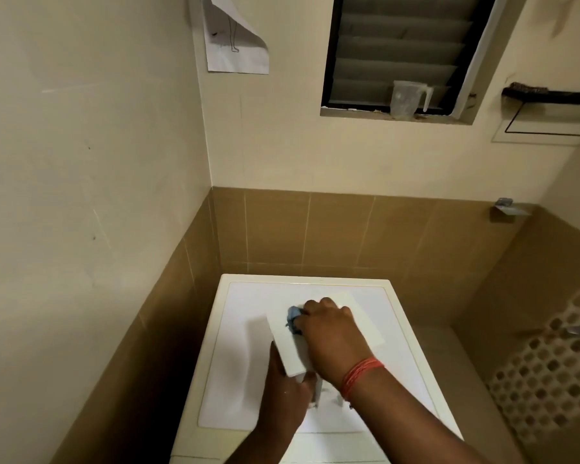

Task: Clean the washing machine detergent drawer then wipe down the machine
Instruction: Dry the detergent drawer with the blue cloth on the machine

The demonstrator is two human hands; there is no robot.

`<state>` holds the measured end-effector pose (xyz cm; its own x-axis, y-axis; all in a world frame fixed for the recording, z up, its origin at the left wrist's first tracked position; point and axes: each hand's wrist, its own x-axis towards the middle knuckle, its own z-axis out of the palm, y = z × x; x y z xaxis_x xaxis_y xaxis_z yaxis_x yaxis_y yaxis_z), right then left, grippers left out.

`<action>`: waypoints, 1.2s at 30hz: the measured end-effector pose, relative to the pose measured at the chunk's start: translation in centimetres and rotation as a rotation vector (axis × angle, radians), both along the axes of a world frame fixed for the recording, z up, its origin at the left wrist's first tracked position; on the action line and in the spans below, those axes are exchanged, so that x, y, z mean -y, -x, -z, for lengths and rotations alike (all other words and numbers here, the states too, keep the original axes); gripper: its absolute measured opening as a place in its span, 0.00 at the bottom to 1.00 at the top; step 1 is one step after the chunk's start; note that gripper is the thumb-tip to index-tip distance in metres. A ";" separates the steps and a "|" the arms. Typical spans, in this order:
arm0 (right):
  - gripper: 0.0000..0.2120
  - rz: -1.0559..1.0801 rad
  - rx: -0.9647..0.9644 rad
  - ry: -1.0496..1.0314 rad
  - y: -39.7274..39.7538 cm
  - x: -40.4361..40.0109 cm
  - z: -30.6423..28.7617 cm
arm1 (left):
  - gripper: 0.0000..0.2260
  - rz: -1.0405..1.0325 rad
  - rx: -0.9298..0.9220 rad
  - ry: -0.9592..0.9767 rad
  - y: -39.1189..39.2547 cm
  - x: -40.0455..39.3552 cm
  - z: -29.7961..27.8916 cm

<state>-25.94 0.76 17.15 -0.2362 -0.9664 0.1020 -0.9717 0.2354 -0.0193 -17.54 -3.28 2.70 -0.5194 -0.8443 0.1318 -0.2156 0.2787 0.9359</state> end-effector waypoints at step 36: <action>0.13 0.553 1.244 0.184 9.3 -16.3 16.2 | 0.42 -0.953 -0.332 -1.072 5.8 -3.5 4.4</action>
